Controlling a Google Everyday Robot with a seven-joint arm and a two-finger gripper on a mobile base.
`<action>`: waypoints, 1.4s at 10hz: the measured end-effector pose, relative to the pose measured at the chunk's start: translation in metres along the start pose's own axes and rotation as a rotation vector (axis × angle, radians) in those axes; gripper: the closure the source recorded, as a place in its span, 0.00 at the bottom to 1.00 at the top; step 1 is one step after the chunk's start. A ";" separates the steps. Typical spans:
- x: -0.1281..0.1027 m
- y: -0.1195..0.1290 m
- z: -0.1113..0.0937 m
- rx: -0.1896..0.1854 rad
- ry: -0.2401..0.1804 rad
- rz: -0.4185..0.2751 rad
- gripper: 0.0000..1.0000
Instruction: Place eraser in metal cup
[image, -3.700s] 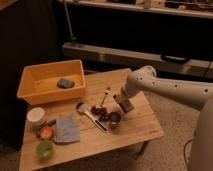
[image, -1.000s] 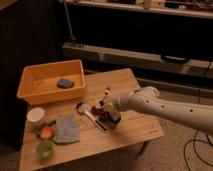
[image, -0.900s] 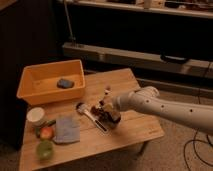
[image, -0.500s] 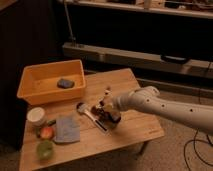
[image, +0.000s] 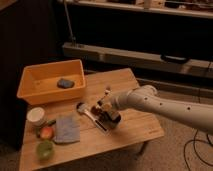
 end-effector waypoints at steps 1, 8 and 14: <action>-0.003 -0.006 -0.001 0.007 0.057 0.009 1.00; 0.016 -0.012 -0.019 -0.049 0.307 0.079 1.00; 0.033 0.009 -0.014 -0.093 0.390 0.092 1.00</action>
